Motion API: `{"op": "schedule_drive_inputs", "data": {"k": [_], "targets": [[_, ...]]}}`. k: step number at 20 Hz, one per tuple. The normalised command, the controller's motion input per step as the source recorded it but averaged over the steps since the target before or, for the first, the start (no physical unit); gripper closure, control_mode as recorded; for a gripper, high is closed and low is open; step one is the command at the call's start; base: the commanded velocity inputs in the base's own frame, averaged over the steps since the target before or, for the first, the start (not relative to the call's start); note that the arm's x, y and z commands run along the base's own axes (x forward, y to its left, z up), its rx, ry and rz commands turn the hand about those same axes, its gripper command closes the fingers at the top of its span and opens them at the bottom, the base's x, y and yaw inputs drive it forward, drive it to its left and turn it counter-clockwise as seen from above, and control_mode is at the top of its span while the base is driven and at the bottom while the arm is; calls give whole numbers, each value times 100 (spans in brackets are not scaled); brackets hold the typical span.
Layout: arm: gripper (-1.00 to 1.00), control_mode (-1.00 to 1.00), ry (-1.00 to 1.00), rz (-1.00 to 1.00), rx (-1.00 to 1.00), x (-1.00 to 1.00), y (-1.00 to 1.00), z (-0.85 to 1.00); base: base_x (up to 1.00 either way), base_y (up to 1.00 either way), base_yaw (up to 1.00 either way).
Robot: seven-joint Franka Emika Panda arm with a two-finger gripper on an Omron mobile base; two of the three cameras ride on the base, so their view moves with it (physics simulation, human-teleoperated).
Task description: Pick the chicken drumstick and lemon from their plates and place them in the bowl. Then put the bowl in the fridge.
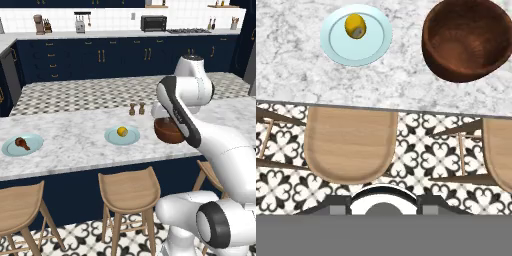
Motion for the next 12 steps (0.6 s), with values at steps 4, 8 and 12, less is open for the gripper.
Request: {"op": "schedule_drive_inputs", "data": {"k": [4,8,12], "targets": [[-100,-100,2,8,0,59,49,6,0,0,0],[-100,-100,13,22,5,100,81,-1,0,0,0],[-100,-100,16,18,1,40,39,-11,0,0,0]]}}
